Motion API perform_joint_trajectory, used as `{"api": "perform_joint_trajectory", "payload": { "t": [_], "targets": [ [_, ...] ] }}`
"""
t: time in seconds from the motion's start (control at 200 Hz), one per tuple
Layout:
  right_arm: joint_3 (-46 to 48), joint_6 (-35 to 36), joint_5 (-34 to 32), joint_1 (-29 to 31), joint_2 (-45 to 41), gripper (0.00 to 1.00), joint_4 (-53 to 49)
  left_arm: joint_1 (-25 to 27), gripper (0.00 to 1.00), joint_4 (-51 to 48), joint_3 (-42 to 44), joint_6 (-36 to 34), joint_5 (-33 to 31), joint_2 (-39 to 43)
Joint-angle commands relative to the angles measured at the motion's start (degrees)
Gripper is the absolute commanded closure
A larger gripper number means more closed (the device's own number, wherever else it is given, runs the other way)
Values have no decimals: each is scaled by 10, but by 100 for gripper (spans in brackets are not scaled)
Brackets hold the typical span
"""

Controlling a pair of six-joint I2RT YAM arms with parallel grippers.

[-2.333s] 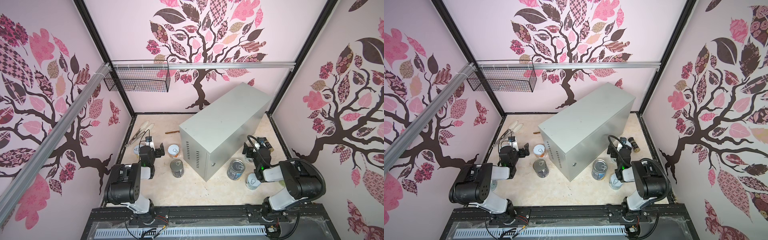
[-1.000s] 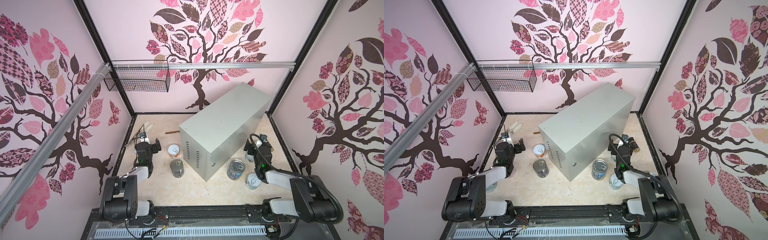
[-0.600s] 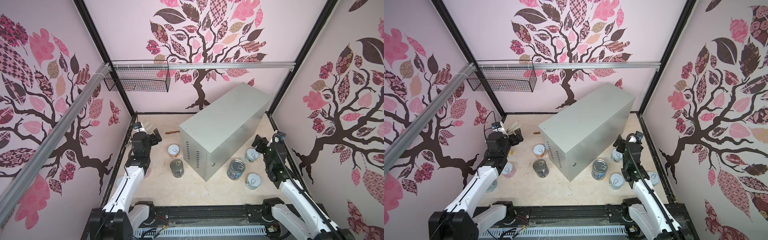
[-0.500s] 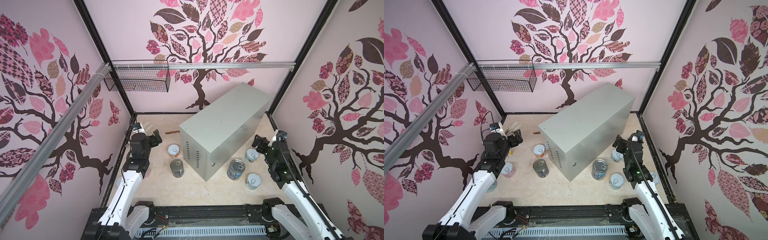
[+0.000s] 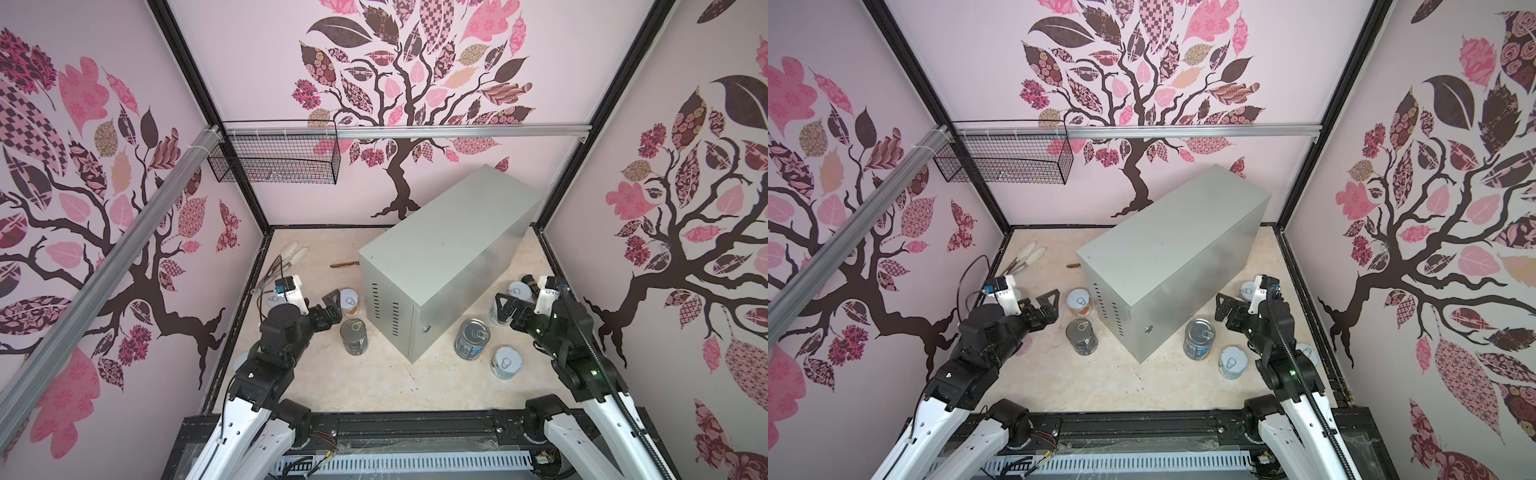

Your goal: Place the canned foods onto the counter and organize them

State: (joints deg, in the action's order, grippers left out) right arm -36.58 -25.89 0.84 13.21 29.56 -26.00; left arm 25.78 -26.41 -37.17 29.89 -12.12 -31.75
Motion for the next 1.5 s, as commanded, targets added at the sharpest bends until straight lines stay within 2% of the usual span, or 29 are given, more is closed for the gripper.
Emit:
{"api": "perform_joint_trajectory", "payload": {
  "t": [0.0, 0.085, 0.225, 0.27, 0.35, 0.45, 0.64, 0.87, 0.955, 1.14, 1.49],
  "targets": [
    [-21, -12, -24, 61, -3, 0, -56, 79, 2, -10, 41, 33, -100, 15],
    [-7, -38, -92, 142, 16, 0, -61, 148, 2, -6, 60, 40, -154, 13],
    [31, -136, -339, 392, 48, 0, -64, 253, 2, -1, 86, 52, -259, 12],
    [41, -165, -424, 479, 68, 0, -61, 267, 2, 4, 94, 53, -270, 17],
    [38, -192, -483, 554, 111, 0, -63, 270, 2, 6, 106, 55, -263, 30],
    [36, -218, -477, 559, 136, 0, -71, 270, 2, 1, 124, 58, -256, 57],
    [67, -225, -494, 559, 87, 0, -53, 270, 2, 11, 159, 52, -256, 103],
    [95, -250, -502, 555, 86, 0, -49, 270, 2, 43, 164, 37, -257, 67],
    [105, -242, -488, 538, 92, 0, -36, 270, 2, 52, 166, 36, -261, 53],
    [142, -201, -414, 476, 86, 0, 25, 270, 2, 62, 176, 40, -280, 50],
    [158, -152, -377, 472, 118, 0, 106, 270, 2, 83, 182, 41, -286, 34]
  ]
}}
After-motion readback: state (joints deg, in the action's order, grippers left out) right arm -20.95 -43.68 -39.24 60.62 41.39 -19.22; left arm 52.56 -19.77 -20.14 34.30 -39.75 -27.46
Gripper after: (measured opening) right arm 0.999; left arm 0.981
